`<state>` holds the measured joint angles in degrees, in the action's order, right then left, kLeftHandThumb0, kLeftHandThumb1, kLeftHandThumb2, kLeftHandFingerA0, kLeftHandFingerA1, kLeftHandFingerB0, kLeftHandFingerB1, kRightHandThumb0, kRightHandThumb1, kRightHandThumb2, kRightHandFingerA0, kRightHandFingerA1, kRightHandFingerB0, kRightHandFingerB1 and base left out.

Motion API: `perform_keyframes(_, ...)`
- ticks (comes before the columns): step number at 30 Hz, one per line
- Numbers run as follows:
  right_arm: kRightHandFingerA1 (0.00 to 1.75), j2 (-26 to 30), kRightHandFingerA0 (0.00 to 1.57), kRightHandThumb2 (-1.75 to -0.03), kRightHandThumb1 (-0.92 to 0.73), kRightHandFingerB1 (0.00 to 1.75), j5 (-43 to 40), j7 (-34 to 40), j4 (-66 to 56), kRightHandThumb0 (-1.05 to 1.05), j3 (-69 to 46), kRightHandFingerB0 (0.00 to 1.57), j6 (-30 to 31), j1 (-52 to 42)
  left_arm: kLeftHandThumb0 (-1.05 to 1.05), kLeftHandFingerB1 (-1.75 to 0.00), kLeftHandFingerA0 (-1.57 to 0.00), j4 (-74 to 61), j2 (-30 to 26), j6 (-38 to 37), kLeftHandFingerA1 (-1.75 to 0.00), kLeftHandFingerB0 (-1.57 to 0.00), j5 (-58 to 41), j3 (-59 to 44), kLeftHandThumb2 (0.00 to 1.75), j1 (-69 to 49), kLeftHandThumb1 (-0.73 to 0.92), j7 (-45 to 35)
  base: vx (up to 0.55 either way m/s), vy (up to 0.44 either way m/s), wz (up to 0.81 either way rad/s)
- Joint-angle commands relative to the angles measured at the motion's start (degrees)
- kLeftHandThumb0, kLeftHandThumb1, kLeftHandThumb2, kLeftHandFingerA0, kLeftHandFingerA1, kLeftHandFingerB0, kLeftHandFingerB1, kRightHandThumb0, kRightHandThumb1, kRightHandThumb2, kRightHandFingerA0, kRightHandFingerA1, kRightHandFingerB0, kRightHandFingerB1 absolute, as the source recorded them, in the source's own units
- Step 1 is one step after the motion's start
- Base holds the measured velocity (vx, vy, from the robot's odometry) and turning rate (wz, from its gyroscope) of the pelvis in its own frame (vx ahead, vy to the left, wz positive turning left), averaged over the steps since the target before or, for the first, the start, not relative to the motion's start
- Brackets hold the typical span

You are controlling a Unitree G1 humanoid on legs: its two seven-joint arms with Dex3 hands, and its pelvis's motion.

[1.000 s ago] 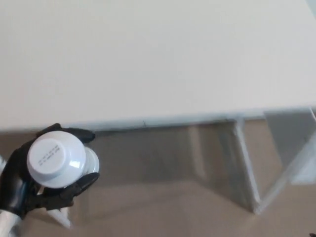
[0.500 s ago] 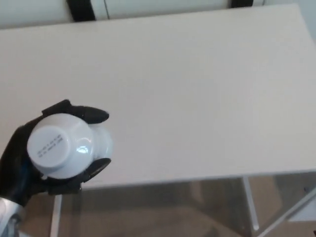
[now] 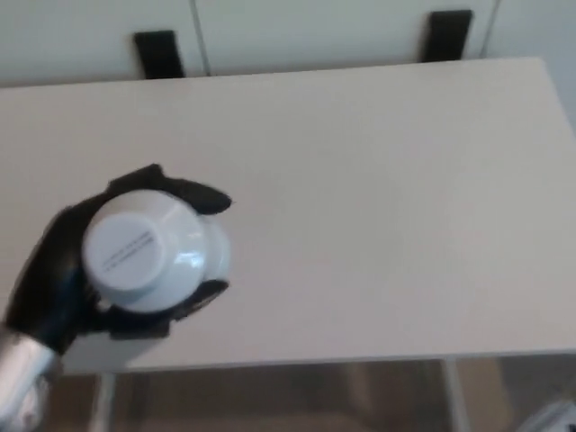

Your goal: The robot picks up a bottle from a person using its left hand and walk towards the table in frontand put the bottle on the table.

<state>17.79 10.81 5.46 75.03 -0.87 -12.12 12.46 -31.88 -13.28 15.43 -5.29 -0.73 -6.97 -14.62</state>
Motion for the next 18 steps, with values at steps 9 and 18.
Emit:
perform_keyframes(9, 0.46, 0.8, 0.65, -0.60, -0.65, 0.38, -0.2, -0.3, 0.2, -0.45, -0.2, 0.47, 0.7, -0.3, -0.21, -0.96, -1.01, 12.1, -0.8, 18.9, -1.41, -0.78, -0.9, 2.4, 0.73, 18.0, 0.81, -0.4, 0.02, -0.129, -0.01)
perform_keyframes(18, 0.47, 1.9, 0.66, -0.60, -0.66, 0.38, 2.6, -3.9, 1.1, -0.45, 3.7, 0.49, 4.8, -2.1, -0.16, -0.92, -1.06, 24.2, 0.2, 20.4, -1.39, -0.74, -0.5, 4.4, 0.67, 21.5, 0.85, -1.4, 0.03, 0.041, 0.02)
